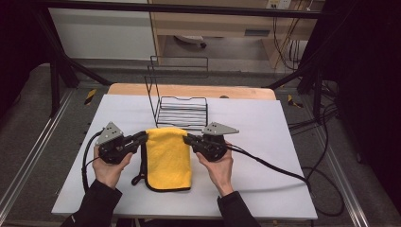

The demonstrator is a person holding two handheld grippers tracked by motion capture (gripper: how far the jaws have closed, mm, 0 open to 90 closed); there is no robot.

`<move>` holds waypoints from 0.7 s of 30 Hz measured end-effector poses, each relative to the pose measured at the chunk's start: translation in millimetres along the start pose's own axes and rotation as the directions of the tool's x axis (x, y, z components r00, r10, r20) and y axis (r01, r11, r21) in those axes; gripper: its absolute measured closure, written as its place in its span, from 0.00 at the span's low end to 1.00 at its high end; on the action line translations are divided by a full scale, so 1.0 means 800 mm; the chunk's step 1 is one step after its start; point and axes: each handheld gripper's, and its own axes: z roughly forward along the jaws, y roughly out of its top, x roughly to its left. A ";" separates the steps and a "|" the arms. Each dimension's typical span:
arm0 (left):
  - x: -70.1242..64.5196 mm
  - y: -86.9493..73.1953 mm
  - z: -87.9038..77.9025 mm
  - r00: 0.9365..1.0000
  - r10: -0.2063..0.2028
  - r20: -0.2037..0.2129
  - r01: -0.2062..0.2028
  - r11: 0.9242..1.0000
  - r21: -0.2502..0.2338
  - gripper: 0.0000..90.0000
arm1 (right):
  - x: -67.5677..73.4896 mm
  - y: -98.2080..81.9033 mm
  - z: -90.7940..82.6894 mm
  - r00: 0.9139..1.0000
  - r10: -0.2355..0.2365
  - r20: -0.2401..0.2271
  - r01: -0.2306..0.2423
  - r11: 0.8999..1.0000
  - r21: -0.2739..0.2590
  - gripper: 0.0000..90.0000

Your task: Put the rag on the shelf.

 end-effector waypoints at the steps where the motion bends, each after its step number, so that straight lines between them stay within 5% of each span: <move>1: 0.000 0.001 -0.001 1.000 0.002 0.000 -0.002 1.000 -0.004 0.88 | 0.001 0.002 -0.001 1.000 -0.001 0.001 0.001 1.000 -0.007 0.93; 21: -0.010 0.024 -0.018 1.000 0.021 -0.008 -0.022 0.995 -0.098 0.88 | 0.012 0.030 -0.022 0.998 -0.067 0.021 0.069 0.994 -0.088 0.94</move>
